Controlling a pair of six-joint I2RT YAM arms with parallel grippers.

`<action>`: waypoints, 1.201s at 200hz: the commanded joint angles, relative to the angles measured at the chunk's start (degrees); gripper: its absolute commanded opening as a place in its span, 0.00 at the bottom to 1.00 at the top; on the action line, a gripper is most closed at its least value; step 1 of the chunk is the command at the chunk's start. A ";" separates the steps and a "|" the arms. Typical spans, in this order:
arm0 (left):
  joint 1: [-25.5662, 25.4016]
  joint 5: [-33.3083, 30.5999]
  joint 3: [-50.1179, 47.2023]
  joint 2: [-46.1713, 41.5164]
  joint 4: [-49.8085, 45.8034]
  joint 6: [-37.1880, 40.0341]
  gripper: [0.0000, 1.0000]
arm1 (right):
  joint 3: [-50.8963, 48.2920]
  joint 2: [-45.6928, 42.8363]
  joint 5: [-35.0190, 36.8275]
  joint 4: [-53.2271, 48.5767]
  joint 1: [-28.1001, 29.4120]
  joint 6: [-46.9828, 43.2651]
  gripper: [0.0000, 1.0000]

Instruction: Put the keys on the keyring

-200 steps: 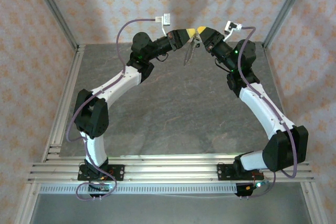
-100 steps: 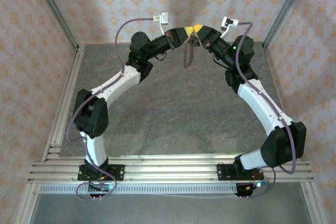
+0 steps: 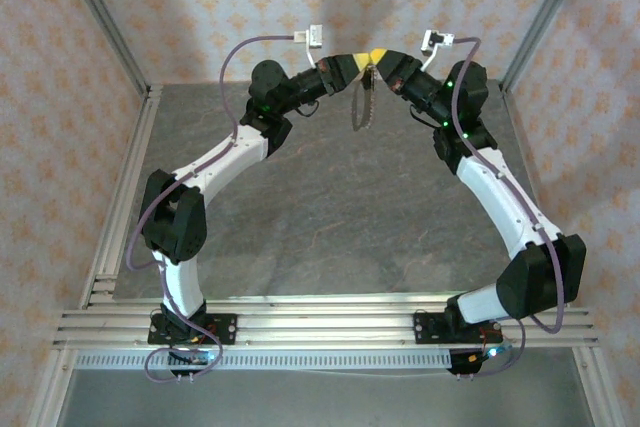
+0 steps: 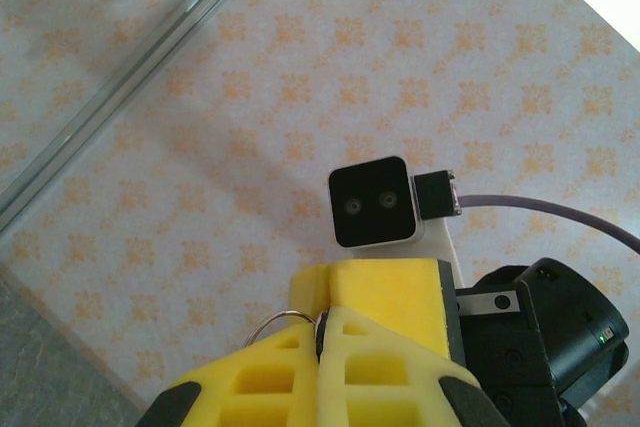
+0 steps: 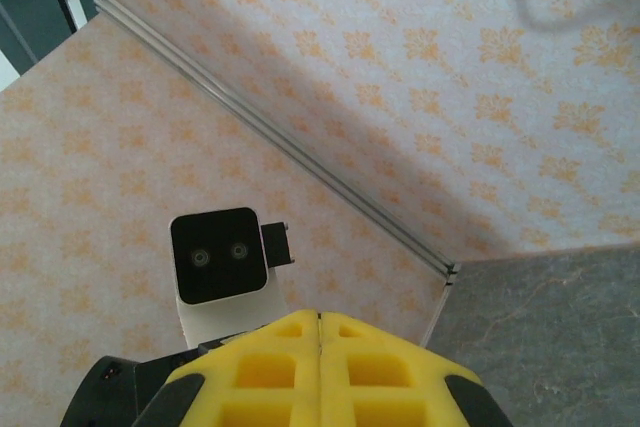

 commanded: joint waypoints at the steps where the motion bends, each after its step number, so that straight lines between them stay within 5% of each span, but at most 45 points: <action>1: -0.30 -0.48 1.25 -1.17 2.22 1.29 0.00 | 2.30 -0.85 -6.05 -1.60 -0.65 -1.35 0.00; 87: 0.21 -0.70 1.05 -2.31 0.08 2.47 0.00 | -0.05 -1.04 -9.61 4.75 -3.68 2.91 0.00; 113: 0.87 -0.66 0.92 -2.47 -0.52 2.85 0.29 | 0.71 0.08 -12.09 5.03 -4.41 3.29 0.00; 152: 3.07 -0.21 0.35 -2.63 0.97 1.21 0.39 | 2.19 1.61 -15.72 4.84 -5.37 3.35 0.00; 185: 5.39 5.19 2.85 -2.46 -2.30 3.76 0.42 | 5.08 3.53 -20.09 1.96 -5.76 0.88 0.00; 240: 7.87 18.92 10.08 -1.32 -22.76 19.99 0.43 | 13.96 9.97 -31.08 -6.07 -6.78 -4.96 0.00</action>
